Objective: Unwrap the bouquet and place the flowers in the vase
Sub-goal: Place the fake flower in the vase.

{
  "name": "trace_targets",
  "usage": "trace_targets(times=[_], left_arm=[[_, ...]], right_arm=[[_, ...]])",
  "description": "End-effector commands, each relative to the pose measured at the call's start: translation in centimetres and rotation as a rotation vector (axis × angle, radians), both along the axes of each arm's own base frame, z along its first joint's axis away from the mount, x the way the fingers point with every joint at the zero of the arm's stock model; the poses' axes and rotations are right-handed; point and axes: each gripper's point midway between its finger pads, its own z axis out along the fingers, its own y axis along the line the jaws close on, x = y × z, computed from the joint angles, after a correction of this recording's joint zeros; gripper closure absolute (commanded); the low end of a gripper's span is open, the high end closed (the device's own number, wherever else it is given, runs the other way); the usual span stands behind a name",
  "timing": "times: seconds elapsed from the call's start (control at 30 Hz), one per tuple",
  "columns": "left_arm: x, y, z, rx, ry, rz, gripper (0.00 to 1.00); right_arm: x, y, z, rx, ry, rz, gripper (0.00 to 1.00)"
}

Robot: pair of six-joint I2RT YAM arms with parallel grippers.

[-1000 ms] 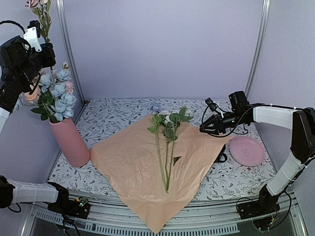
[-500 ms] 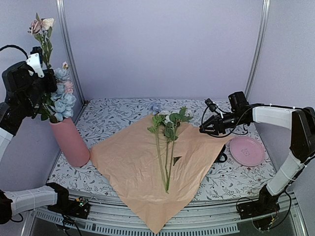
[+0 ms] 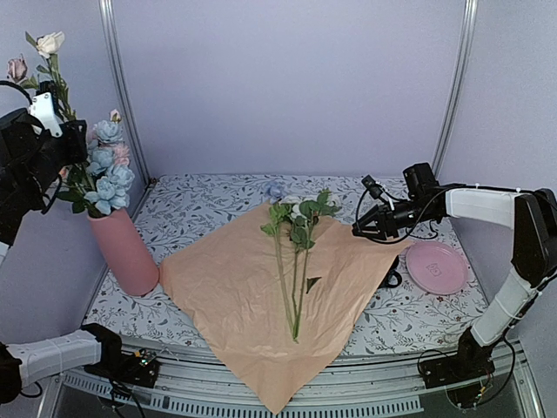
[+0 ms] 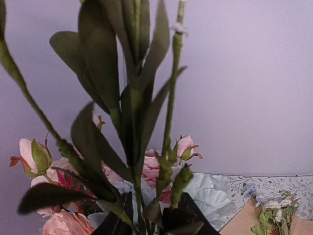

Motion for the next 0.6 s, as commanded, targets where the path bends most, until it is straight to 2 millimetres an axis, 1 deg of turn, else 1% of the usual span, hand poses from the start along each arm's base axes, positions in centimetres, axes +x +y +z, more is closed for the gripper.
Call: trace_targets(times=[0.0,0.03,0.07,0.17,0.23,0.27,0.43,0.57], left_arm=[[-0.2,0.9,1.4,0.020,-0.005,0.046,0.65],[-0.1,0.9,1.6,0.023,-0.005,0.051,0.65],[0.0,0.9,1.6,0.025,0.000,0.054,0.69],[0.4,0.7,0.5,0.022,0.031,0.050,0.89],[0.4,0.6,-0.6,0.012,0.049,0.042,0.98],[0.2,0.6,-1.2,0.004,0.053,0.040,1.00],[-1.0,1.3,-3.4,-0.012,0.075,0.060,1.00],[-1.7,1.6,-5.9,-0.029,0.099,0.071,1.00]], right_arm=[[0.3,0.2,0.8,0.021,-0.010,0.016,0.54],[0.3,0.2,0.9,0.021,-0.013,0.016,0.54],[0.3,0.2,0.8,0.020,-0.013,0.015,0.54],[0.3,0.2,0.9,0.019,-0.016,0.015,0.54],[0.3,0.2,0.9,0.019,-0.018,0.016,0.54],[0.3,0.2,0.9,0.019,-0.017,0.016,0.53],[0.2,0.3,0.8,0.024,-0.009,0.023,0.54],[0.2,0.3,0.5,0.024,0.005,0.026,0.54]])
